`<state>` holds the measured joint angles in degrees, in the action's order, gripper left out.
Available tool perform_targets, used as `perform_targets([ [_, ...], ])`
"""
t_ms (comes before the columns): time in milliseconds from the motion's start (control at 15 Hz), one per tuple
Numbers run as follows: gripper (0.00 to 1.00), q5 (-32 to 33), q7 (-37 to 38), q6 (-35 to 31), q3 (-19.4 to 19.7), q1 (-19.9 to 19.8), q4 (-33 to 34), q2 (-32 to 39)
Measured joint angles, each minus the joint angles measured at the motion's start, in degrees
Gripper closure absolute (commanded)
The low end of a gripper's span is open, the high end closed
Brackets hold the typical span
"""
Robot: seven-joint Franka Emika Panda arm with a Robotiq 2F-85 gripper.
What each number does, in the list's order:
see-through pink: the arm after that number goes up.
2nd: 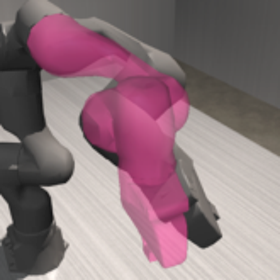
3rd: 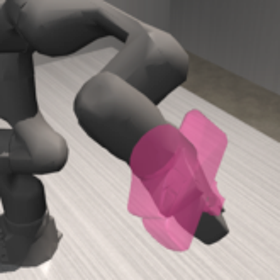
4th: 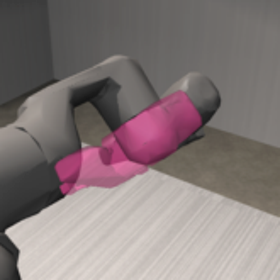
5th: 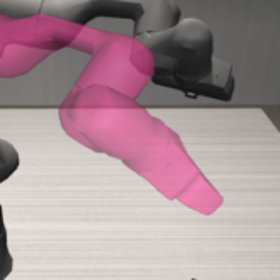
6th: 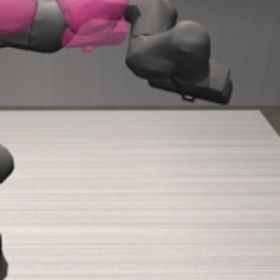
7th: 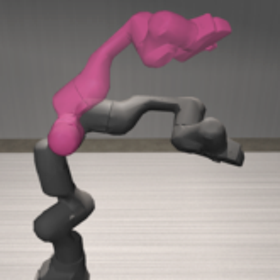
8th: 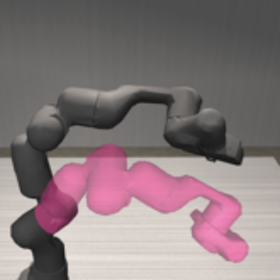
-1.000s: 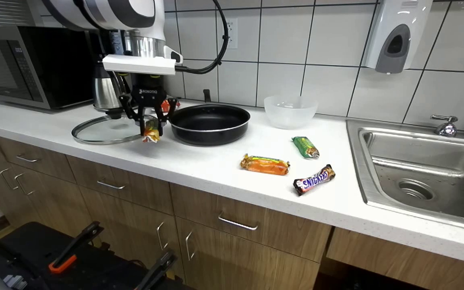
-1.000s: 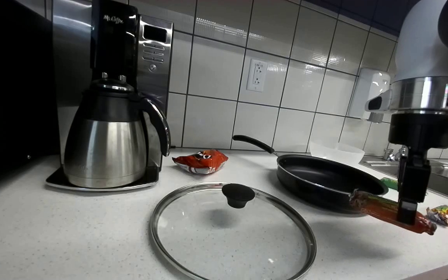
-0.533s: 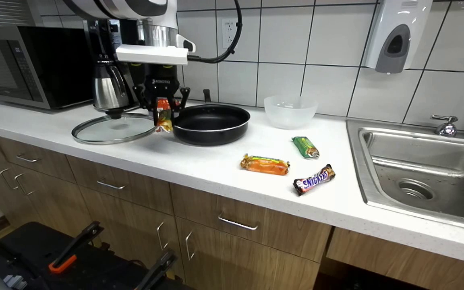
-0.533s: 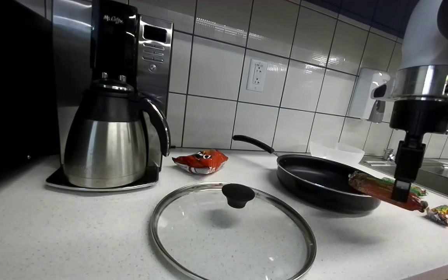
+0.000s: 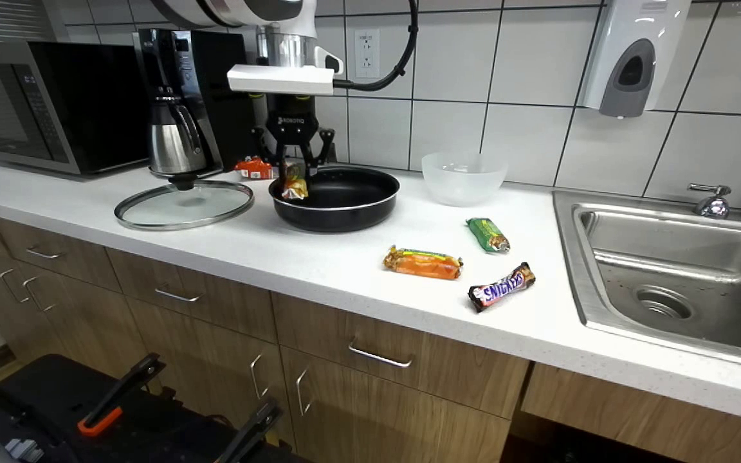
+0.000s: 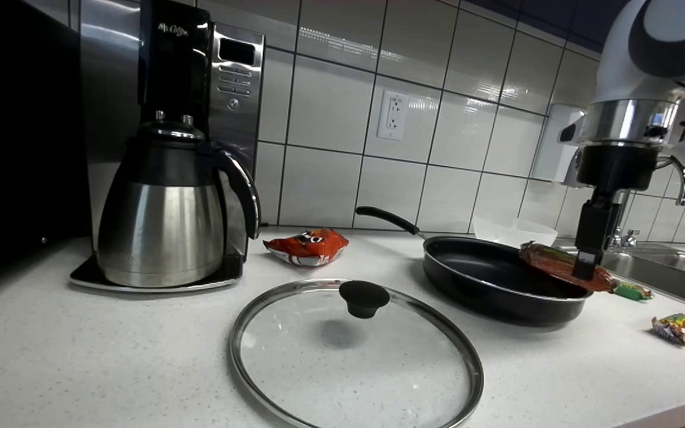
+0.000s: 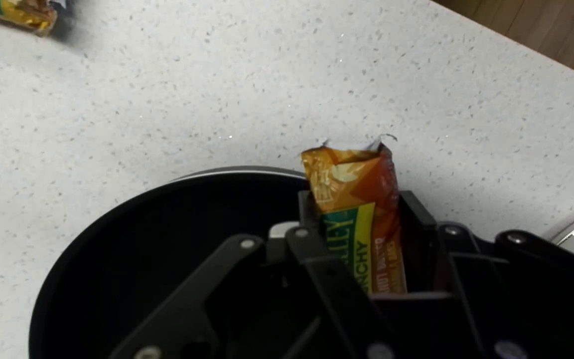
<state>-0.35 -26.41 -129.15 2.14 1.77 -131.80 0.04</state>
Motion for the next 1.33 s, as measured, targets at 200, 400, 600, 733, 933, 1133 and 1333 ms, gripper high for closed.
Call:
perform_targets([
  [200, 0.82, 0.13, 0.16, 0.0, 0.04, -0.57, 3.73, 3.76],
  [400, 0.82, 0.25, 0.37, 0.08, 0.04, -0.96, 7.95, 7.8],
  [600, 0.82, 0.44, 0.69, 0.59, 0.02, -1.03, 12.07, 11.65],
  [733, 0.82, 0.54, 0.9, 1.45, -0.09, -1.03, 14.78, 14.11],
  [933, 0.82, 1.2, 1.42, 2.78, -0.59, -1.0, 18.55, 17.35],
  [1133, 0.82, 2.01, 2.15, 4.52, -1.49, -0.89, 22.2, 20.23],
  [1333, 0.82, 2.52, 3.24, 6.29, -2.46, -0.47, 25.67, 22.74],
])
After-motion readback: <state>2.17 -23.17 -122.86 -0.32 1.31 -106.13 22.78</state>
